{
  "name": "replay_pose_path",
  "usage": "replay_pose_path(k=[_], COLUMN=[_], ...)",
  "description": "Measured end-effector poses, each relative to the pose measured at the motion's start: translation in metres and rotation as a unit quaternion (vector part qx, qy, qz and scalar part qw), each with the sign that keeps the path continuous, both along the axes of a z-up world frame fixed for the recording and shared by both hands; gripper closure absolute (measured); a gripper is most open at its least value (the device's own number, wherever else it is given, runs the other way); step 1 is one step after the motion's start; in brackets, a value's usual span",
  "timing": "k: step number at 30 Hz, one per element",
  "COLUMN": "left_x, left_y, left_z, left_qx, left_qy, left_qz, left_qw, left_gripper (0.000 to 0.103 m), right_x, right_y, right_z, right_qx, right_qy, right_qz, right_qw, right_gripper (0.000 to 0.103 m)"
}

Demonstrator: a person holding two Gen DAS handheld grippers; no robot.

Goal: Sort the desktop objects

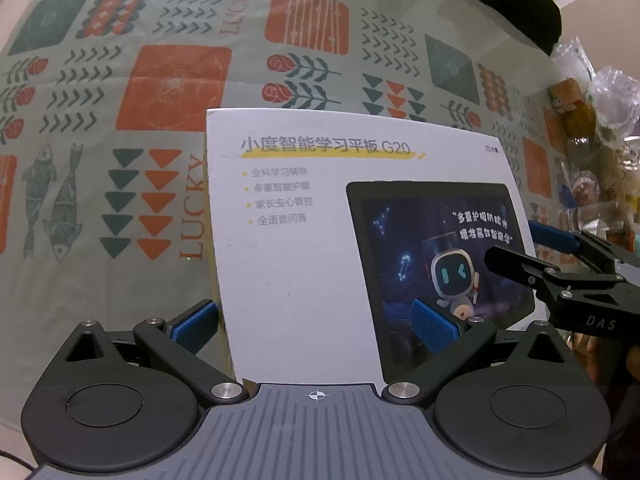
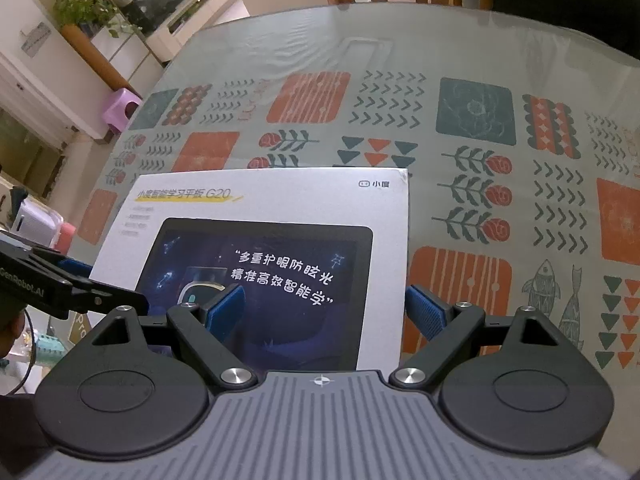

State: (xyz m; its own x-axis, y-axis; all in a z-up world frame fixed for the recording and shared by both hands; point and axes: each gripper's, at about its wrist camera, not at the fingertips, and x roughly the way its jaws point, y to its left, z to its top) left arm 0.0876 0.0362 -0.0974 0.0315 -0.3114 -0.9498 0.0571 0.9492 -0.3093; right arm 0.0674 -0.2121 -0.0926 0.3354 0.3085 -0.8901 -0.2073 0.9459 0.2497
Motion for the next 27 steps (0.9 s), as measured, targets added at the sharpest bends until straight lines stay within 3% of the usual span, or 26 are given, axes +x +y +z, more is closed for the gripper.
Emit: replay_pose_path(k=[21,27], left_x=[-0.009,-0.002], left_y=[0.001,0.008], left_z=[-0.010,-0.017], left_qx=[-0.001,-0.015], left_qy=[-0.002,0.014], left_qz=[0.005,0.007], left_qw=[1.0000,0.9998], left_gripper=[0.000,0.000], right_x=[-0.011,-0.004], right_y=[0.009,-0.002], right_z=[-0.001,-0.009], right_qx=[-0.028,0.006], right_qy=[-0.015,0.010], right_qz=[0.023,0.007], right_qw=[0.999,1.000], right_gripper=[0.000,0.000])
